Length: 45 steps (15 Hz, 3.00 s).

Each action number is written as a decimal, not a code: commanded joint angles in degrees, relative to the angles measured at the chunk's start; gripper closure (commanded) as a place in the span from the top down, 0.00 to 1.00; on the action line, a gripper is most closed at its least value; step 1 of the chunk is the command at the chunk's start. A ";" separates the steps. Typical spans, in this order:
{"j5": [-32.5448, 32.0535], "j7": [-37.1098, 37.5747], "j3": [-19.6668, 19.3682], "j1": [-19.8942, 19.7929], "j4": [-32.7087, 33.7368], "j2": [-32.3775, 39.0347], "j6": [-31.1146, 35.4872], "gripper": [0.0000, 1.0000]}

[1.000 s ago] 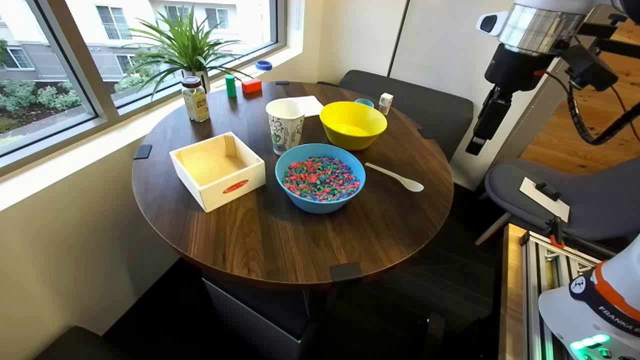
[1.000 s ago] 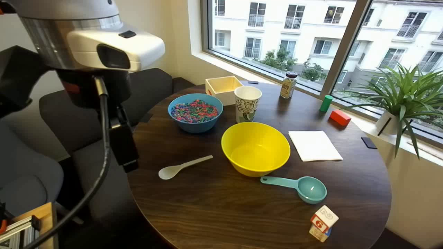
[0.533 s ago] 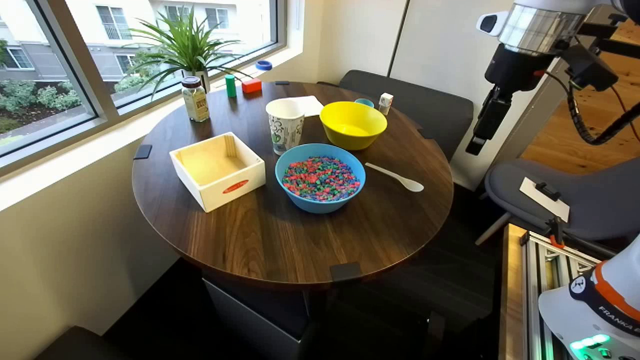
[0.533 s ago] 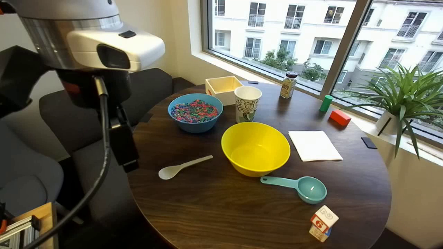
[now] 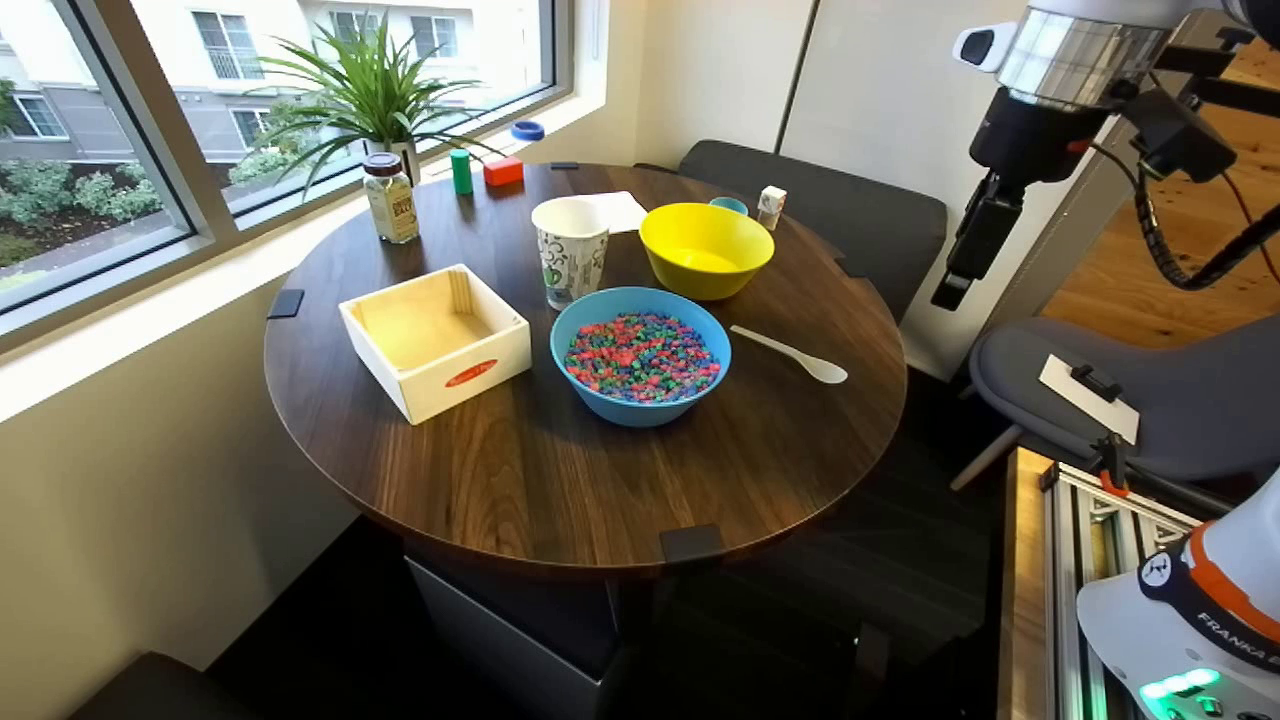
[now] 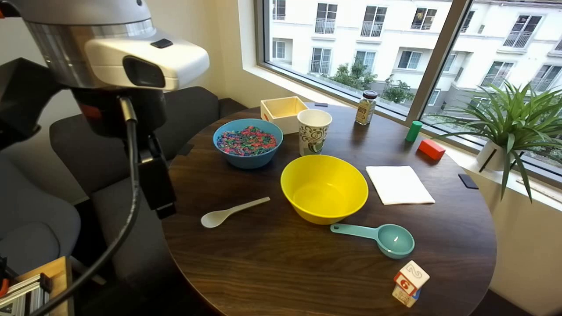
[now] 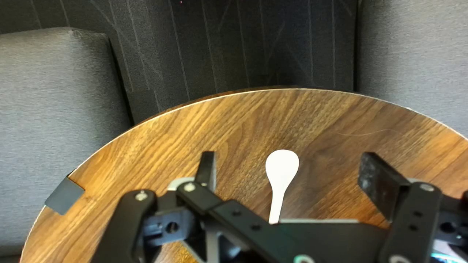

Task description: Use the spoon to scoop out of the blue bowl, empty the content into the yellow bowl and the cup and place the spoon back

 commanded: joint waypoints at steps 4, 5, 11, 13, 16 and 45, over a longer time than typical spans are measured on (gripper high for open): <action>0.06 -0.03 0.09 -0.09 0.12 0.03 -0.14 1.00; 0.06 -0.03 0.09 -0.09 0.12 0.03 -0.14 1.00; 0.06 -0.03 0.09 -0.09 0.12 0.03 -0.14 1.00; -1.78 1.21 -0.06 -1.67 0.37 1.74 3.60 1.00; -2.29 -0.12 -1.25 -2.39 0.44 4.07 9.77 1.00; -6.17 18.14 4.56 -2.60 -0.04 21.38 32.78 1.00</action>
